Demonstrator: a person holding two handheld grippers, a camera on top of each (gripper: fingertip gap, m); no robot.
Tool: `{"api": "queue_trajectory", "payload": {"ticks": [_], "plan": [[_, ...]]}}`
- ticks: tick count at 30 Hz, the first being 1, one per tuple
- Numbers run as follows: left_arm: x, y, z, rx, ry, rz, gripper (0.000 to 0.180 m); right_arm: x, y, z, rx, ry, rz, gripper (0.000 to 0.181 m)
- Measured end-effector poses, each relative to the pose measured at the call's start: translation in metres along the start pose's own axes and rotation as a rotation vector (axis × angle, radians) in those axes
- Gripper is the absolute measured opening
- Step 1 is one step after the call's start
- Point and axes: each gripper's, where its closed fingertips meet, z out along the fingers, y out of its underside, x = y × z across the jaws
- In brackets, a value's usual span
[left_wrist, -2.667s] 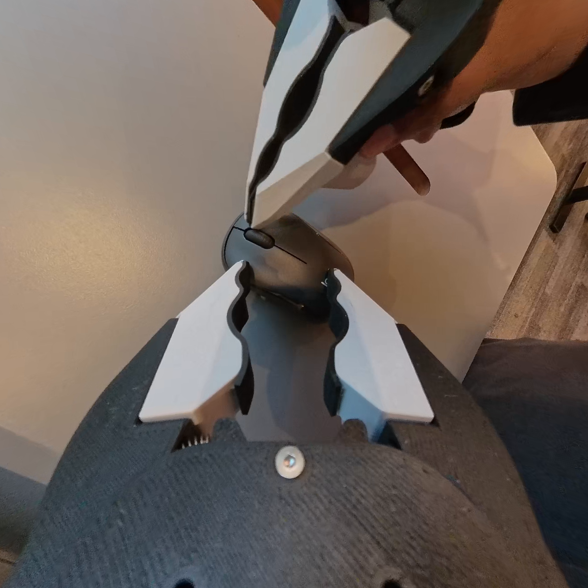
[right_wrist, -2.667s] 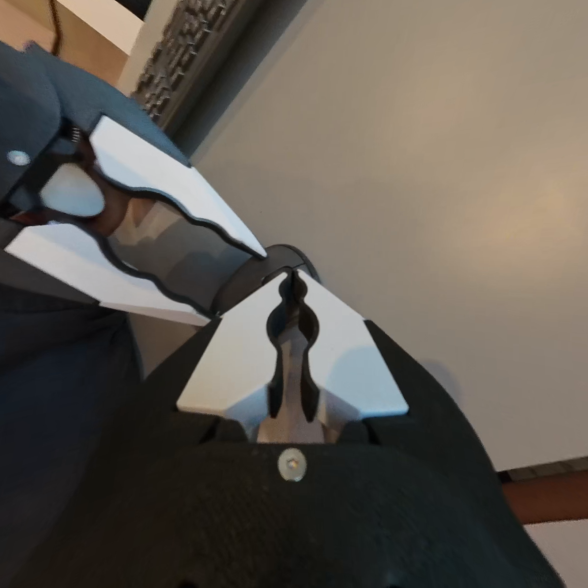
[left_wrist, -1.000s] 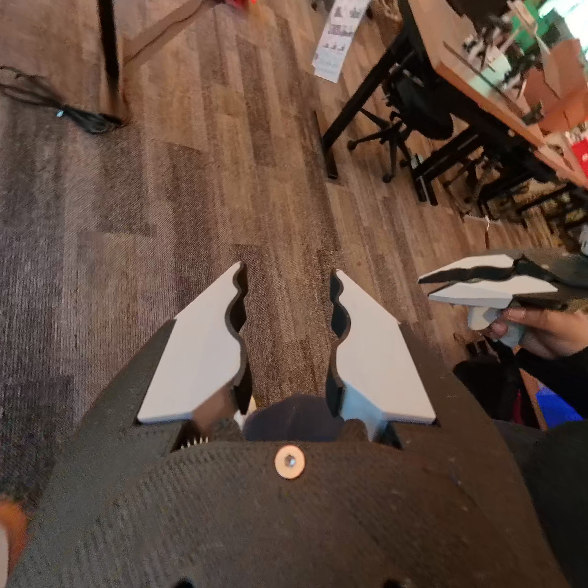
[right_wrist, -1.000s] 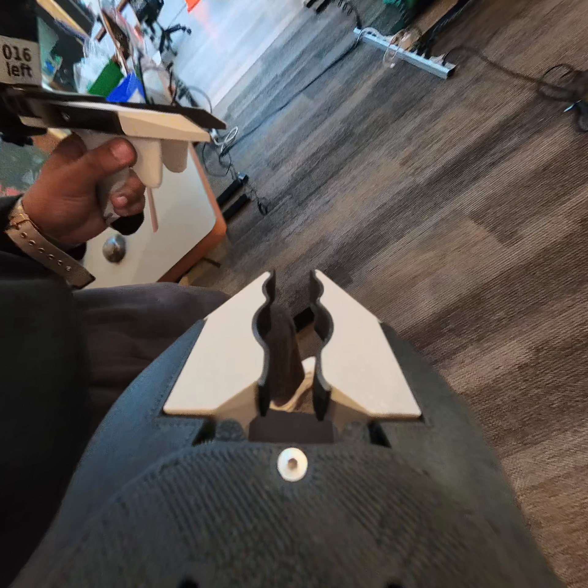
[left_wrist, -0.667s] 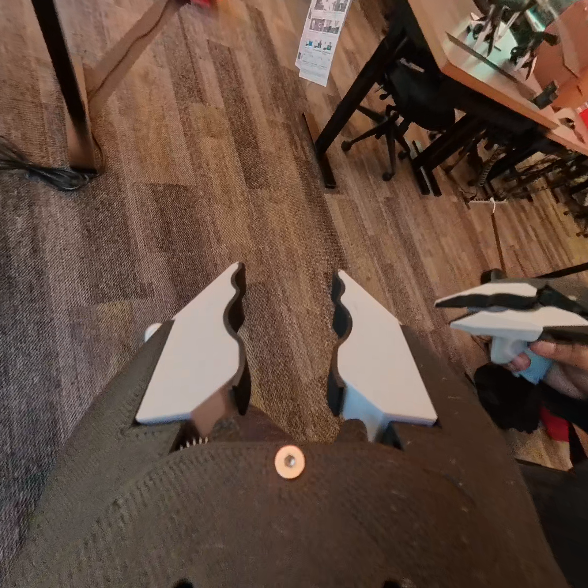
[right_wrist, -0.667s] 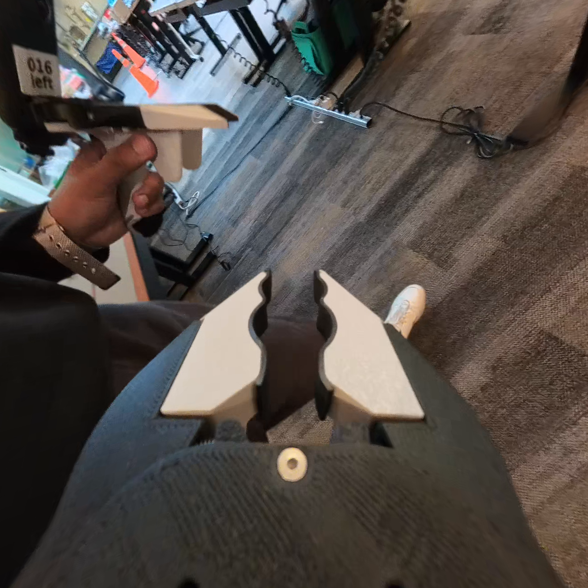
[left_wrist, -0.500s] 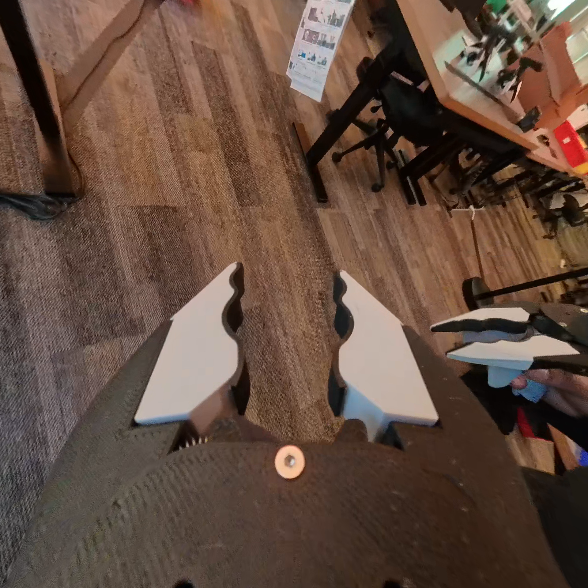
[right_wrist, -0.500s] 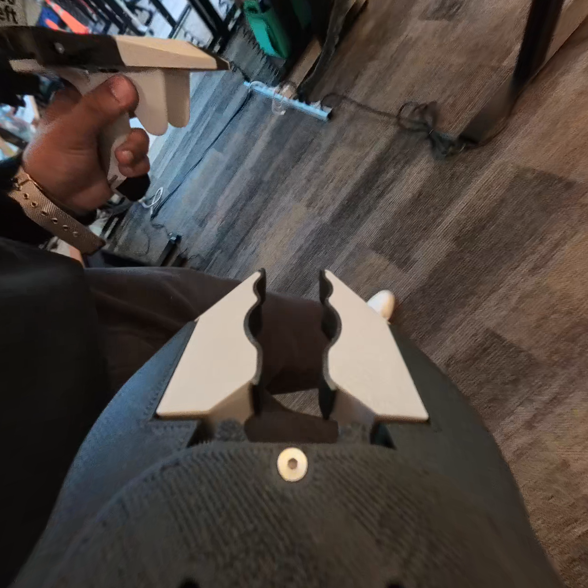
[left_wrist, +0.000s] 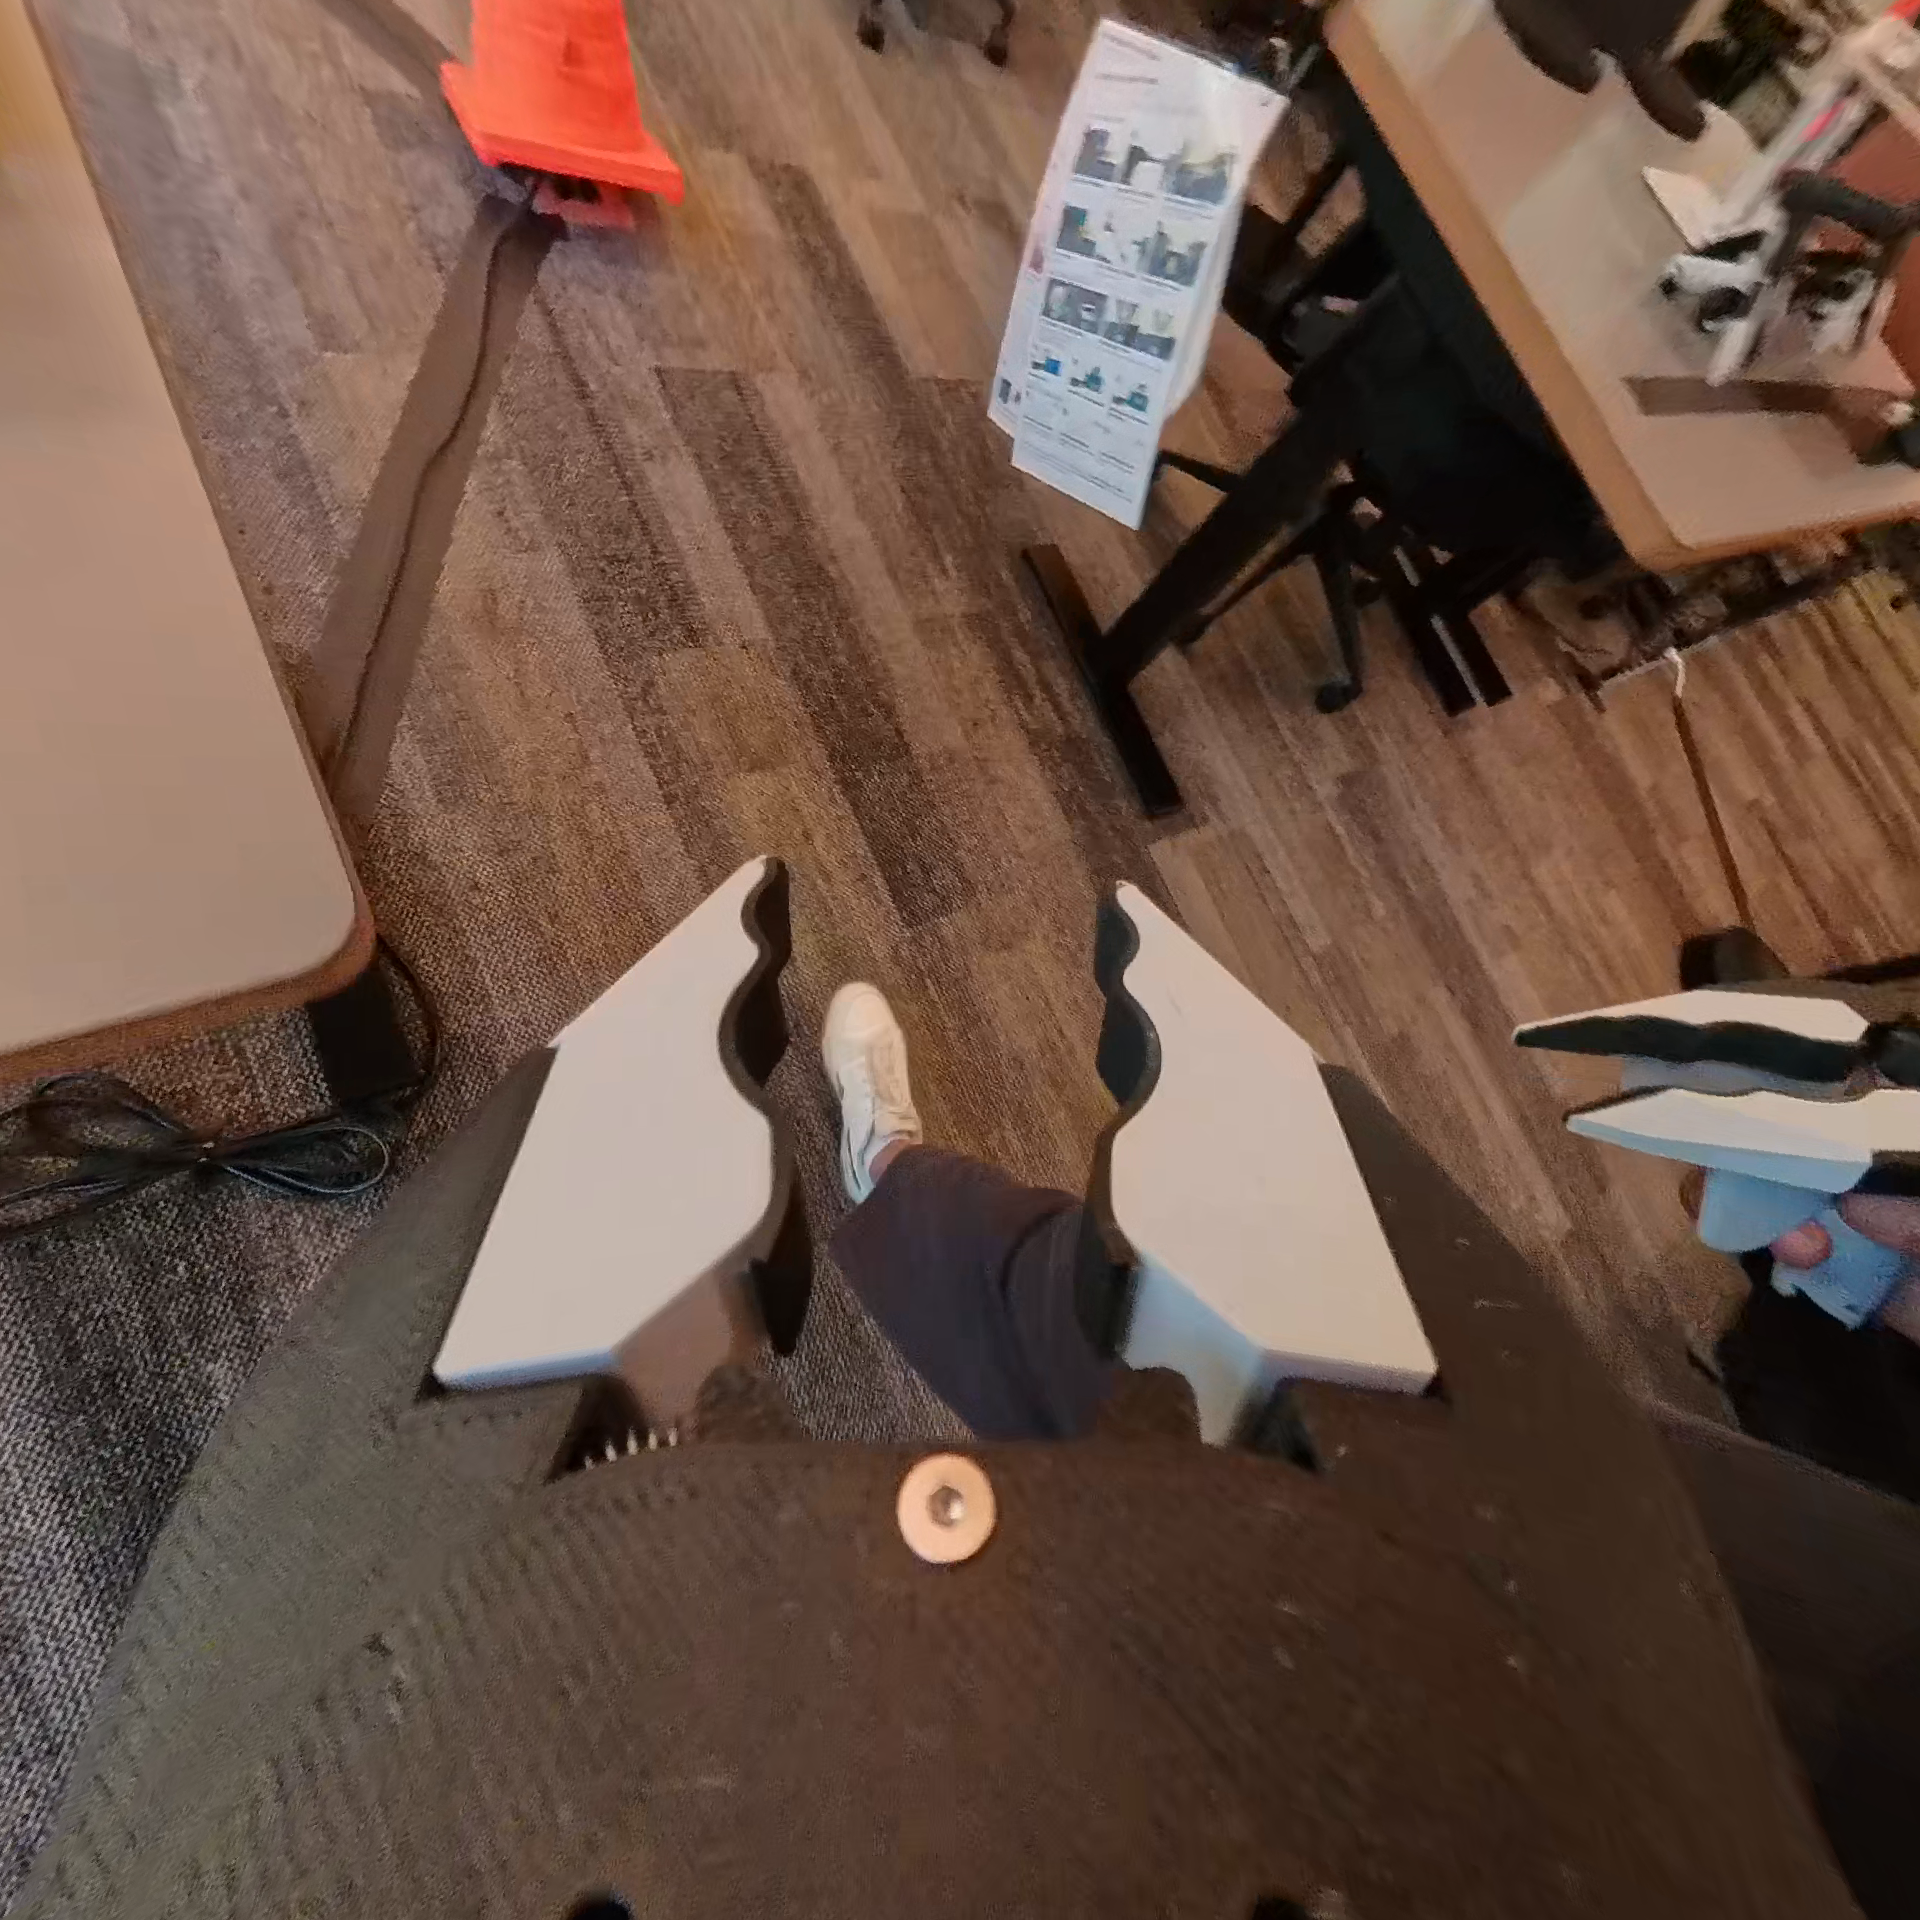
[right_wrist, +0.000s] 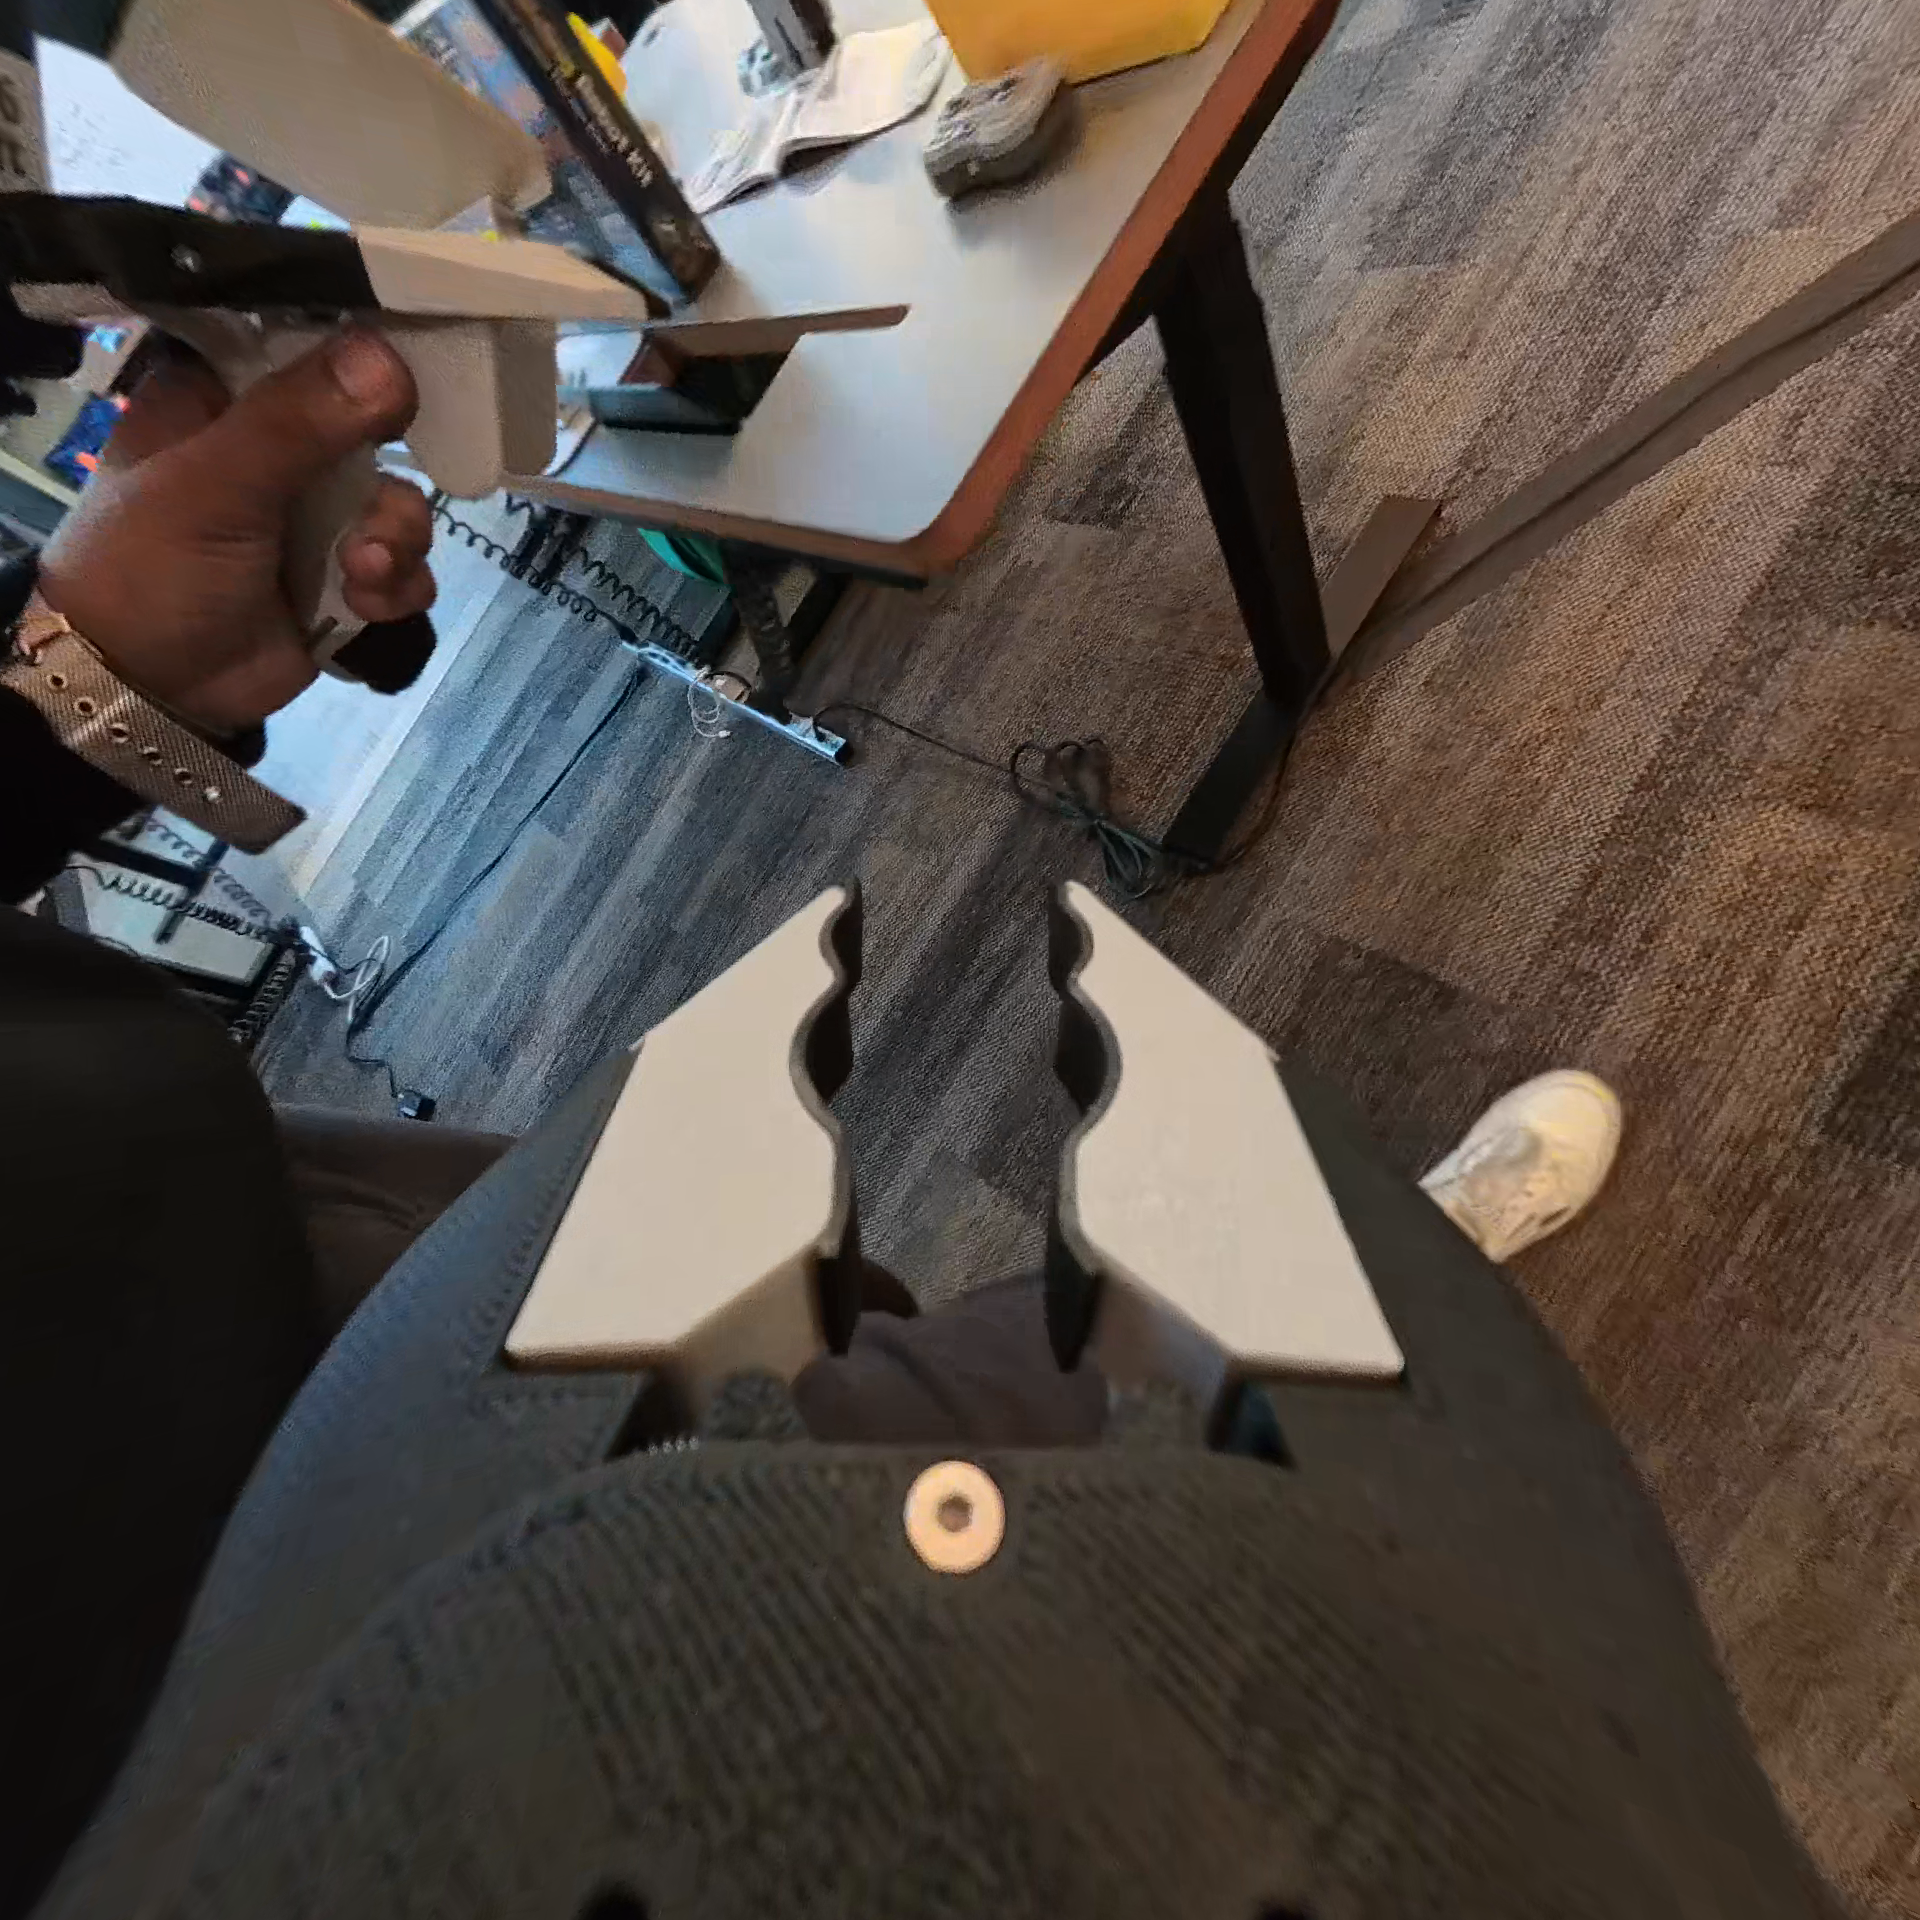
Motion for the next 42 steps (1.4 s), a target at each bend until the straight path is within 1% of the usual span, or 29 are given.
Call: {"api": "queue_trajectory", "payload": {"ticks": [4,7,10,15,19,22,24,26,29,30,31,33,38,40,42], "plan": [[-0.04,-0.052,0.077,-0.033,-0.084,-0.086,0.059,0.088,-0.088,0.049,-0.08,-0.069,-0.043,0.038],[-0.061,-0.122,0.113,0.031,-0.143,-0.128,0.059,0.138,-0.186,0.078,-0.075,-0.135,-0.142,0.037],[-0.09,-0.185,0.136,0.068,-0.227,-0.154,0.06,0.177,-0.269,0.117,-0.144,-0.215,-0.214,0.038],[-0.171,-0.264,0.154,0.185,-0.371,-0.227,0.06,0.206,-0.399,0.203,-0.136,-0.338,-0.38,0.037],[-0.253,-0.311,0.176,0.312,-0.467,-0.322,0.06,0.223,-0.459,0.3,-0.168,-0.426,-0.406,0.037],[-0.312,-0.352,0.193,0.393,-0.547,-0.31,0.058,0.221,-0.496,0.367,-0.226,-0.486,-0.42,0.038],[-0.349,-0.38,0.203,0.423,-0.604,-0.317,0.056,0.214,-0.52,0.402,-0.262,-0.54,-0.451,0.038],[-0.375,-0.411,0.218,0.456,-0.595,-0.323,0.052,0.209,-0.542,0.434,-0.298,-0.596,-0.506,0.038],[-0.397,-0.445,0.224,0.427,-0.667,-0.296,0.048,0.21,-0.572,0.469,-0.381,-0.646,-0.572,0.038],[-0.401,-0.452,0.221,0.421,-0.699,-0.294,0.043,0.205,-0.585,0.475,-0.386,-0.679,-0.572,0.038],[-0.402,-0.455,0.218,0.414,-0.724,-0.304,0.032,0.2,-0.597,0.482,-0.392,-0.72,-0.566,0.037],[-0.404,-0.452,0.209,0.404,-0.774,-0.344,0.0,0.191,-0.609,0.494,-0.433,-0.807,-0.564,0.037],[-0.388,-0.399,0.153,0.395,-1.08,-0.531,0.0,0.184,-0.6,0.525,-0.593,-1.007,-0.685,0.038],[-0.367,-0.378,0.132,0.437,-1.182,-0.625,0.0,0.17,-0.604,0.527,-0.59,-1.102,-0.722,0.037],[-0.348,-0.359,0.118,0.467,-1.265,-0.704,0.0,0.166,-0.603,0.531,-0.611,-1.152,-0.778,0.036]]}}
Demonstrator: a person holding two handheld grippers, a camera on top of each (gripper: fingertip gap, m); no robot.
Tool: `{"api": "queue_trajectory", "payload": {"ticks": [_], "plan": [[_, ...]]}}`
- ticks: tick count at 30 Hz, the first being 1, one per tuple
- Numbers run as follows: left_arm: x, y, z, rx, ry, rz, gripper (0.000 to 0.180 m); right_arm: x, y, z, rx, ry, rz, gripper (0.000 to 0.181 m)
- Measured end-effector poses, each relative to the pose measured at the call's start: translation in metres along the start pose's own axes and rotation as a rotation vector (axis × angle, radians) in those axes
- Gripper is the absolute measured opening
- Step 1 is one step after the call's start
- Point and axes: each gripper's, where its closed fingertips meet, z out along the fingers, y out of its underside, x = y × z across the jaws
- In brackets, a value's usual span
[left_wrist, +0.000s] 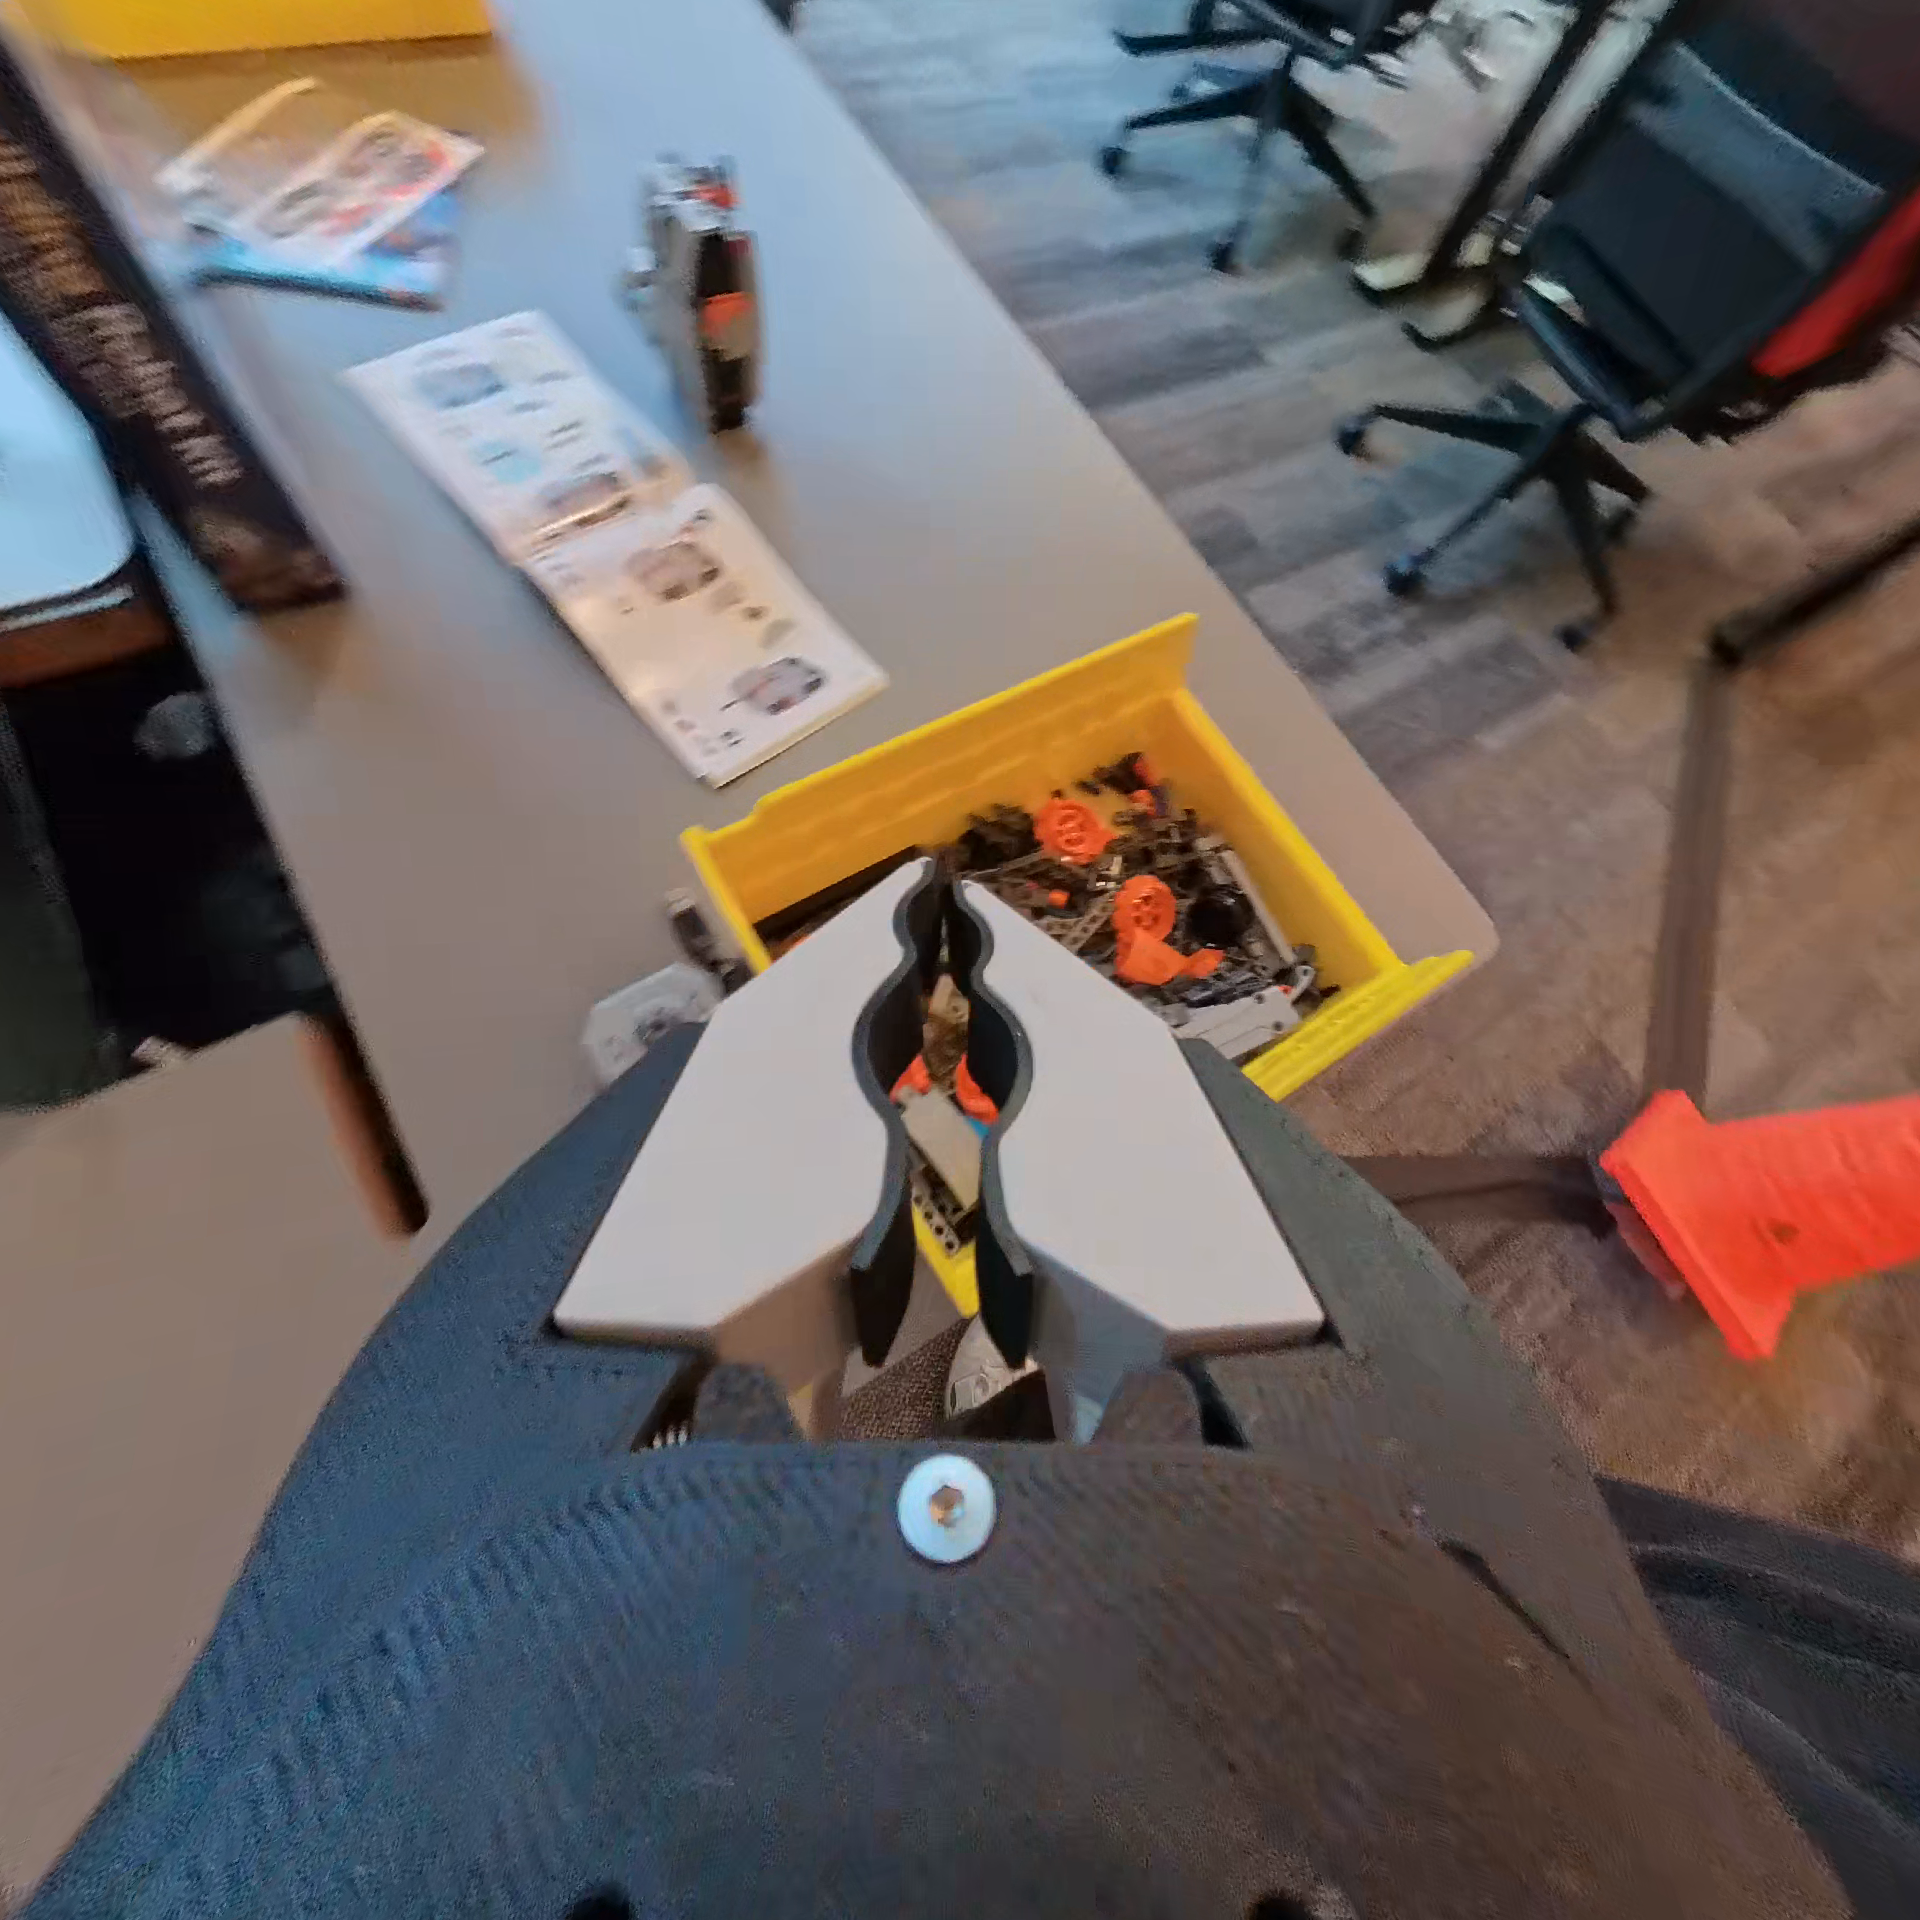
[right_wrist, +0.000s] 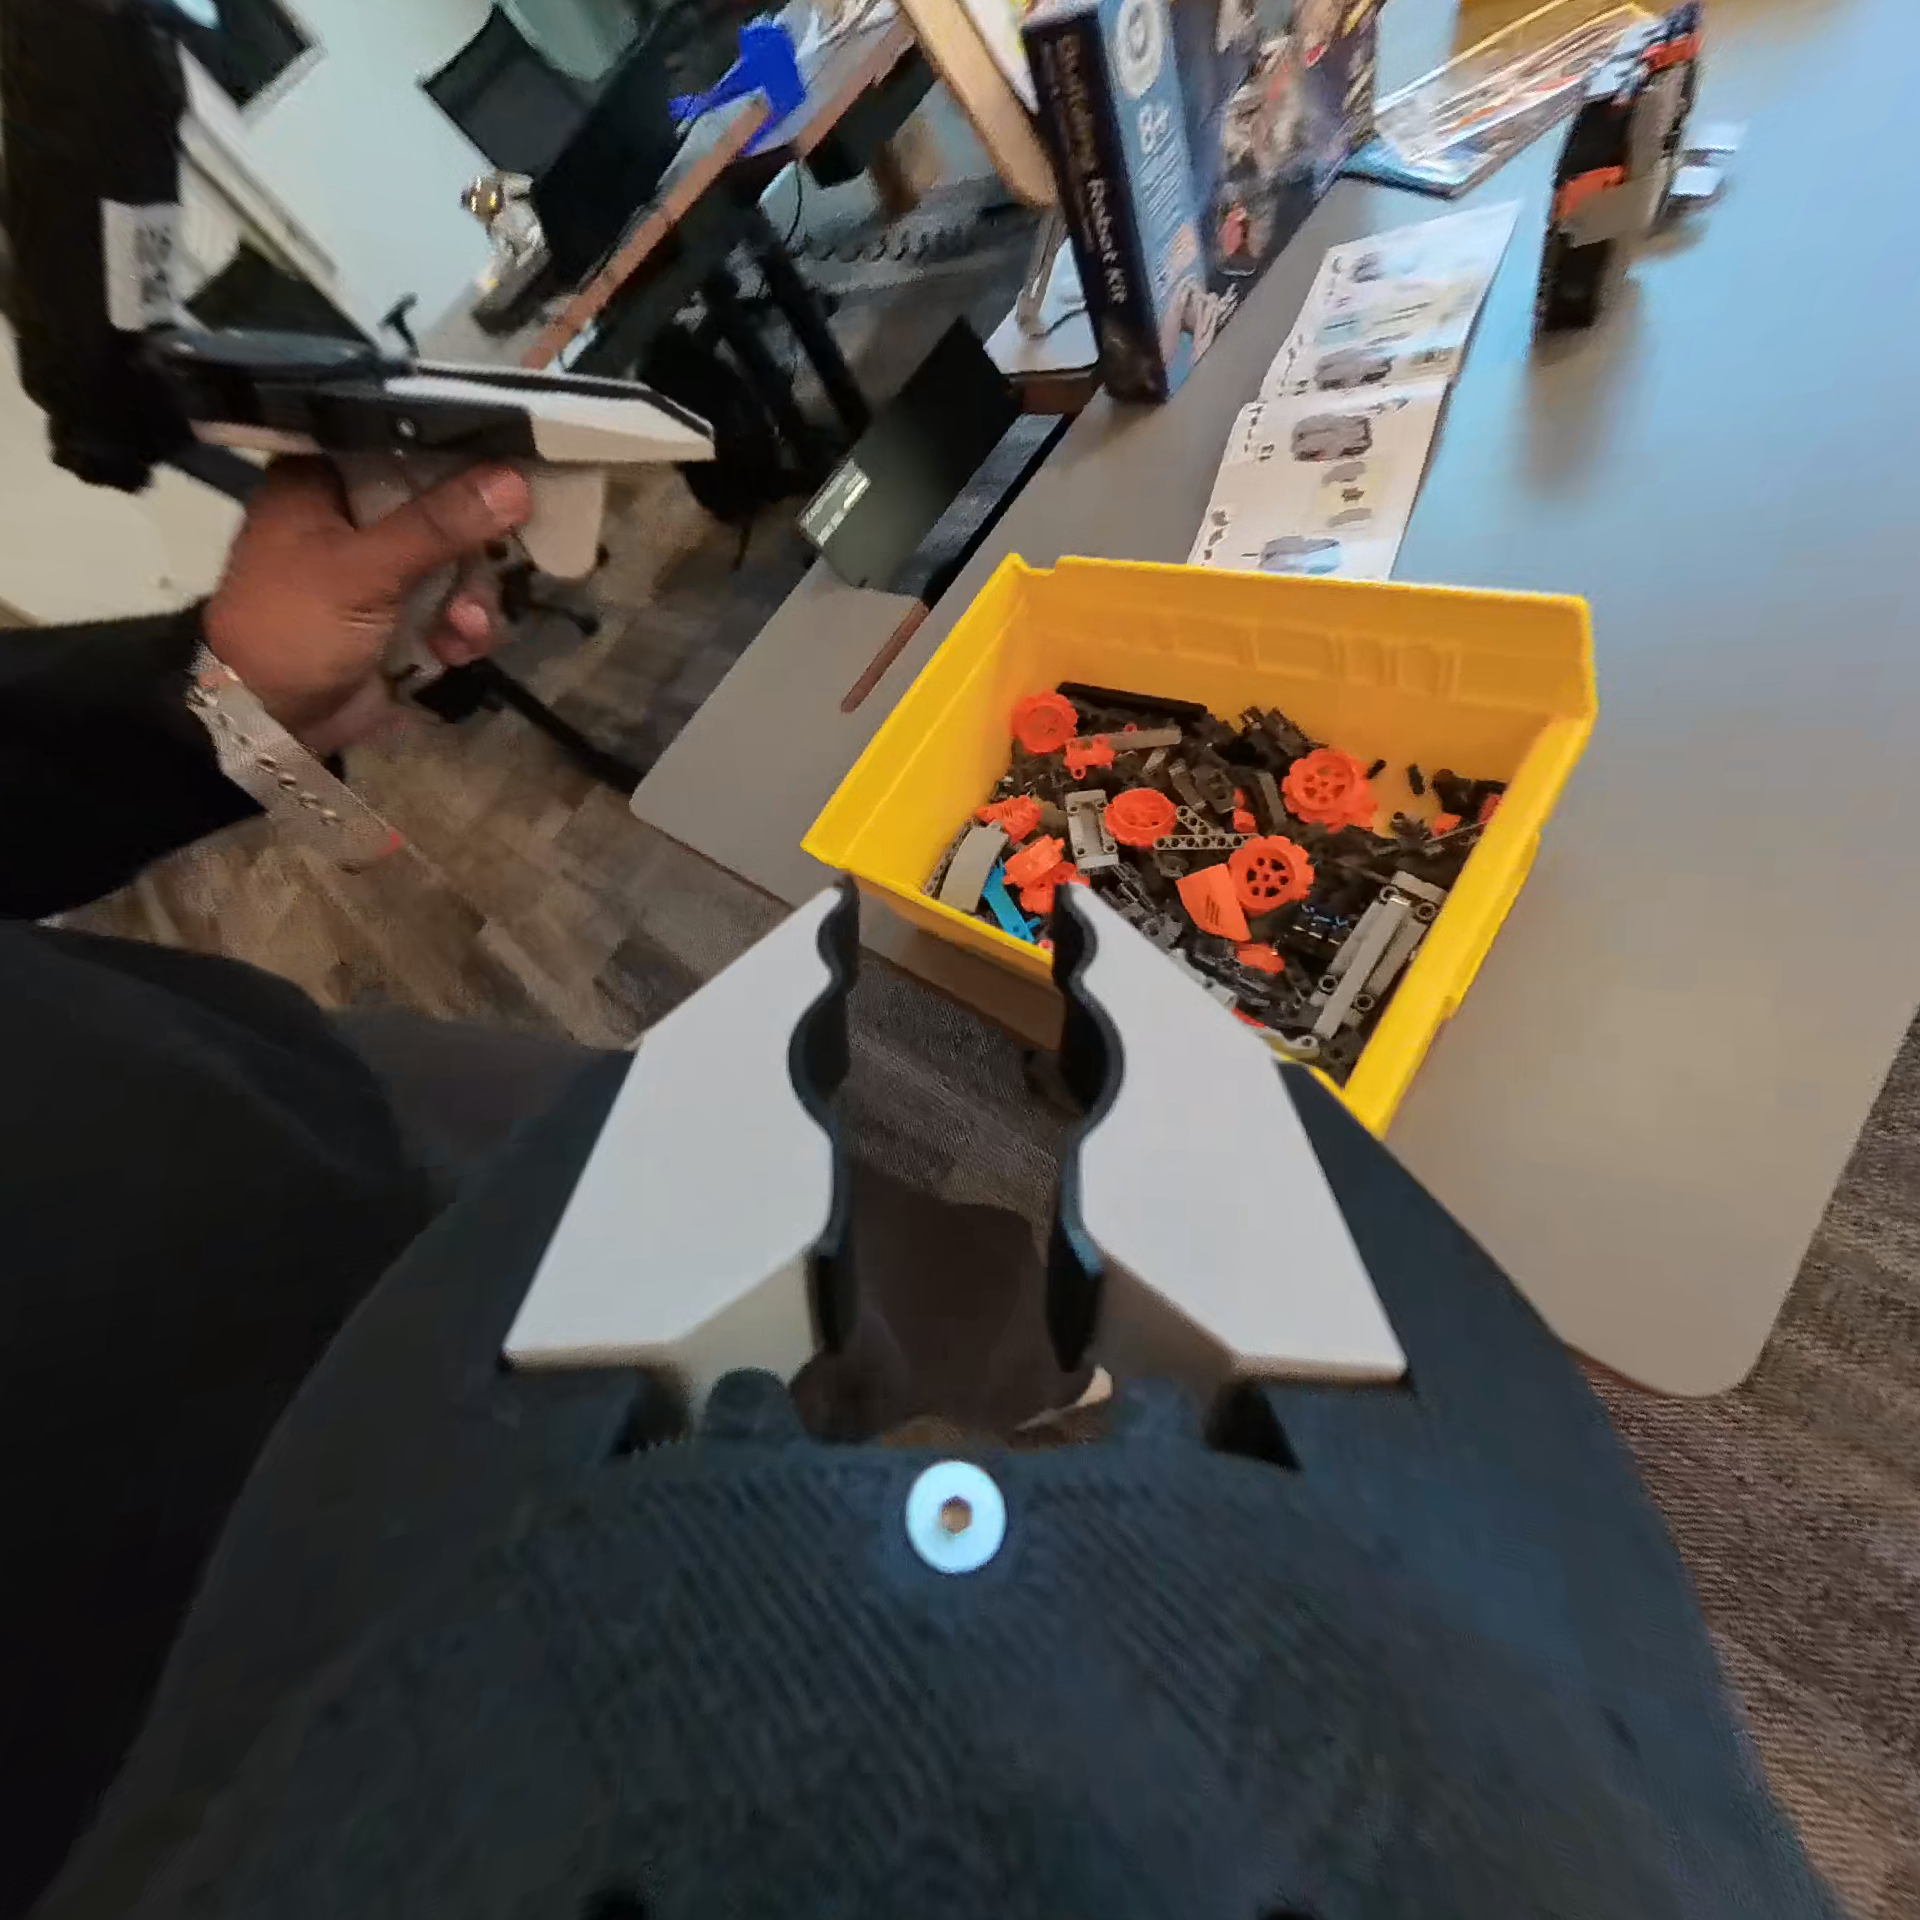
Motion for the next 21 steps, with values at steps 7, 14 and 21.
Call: {"api": "queue_trajectory", "payload": {"ticks": [7,14,21], "plan": [[-0.052,-0.019,-0.023,0.092,-0.172,-0.137,0.032,0.007,-0.018,0.005,0.082,-0.043,0.08,0.036],[-0.142,-0.081,0.015,0.193,-0.173,-0.197,0.038,0.018,-0.006,0.024,0.075,0.083,0.156,0.035],[-0.315,-0.17,0.084,0.289,-0.254,-0.27,0.055,0.016,-0.033,0.071,0.156,0.257,0.301,0.035]]}}
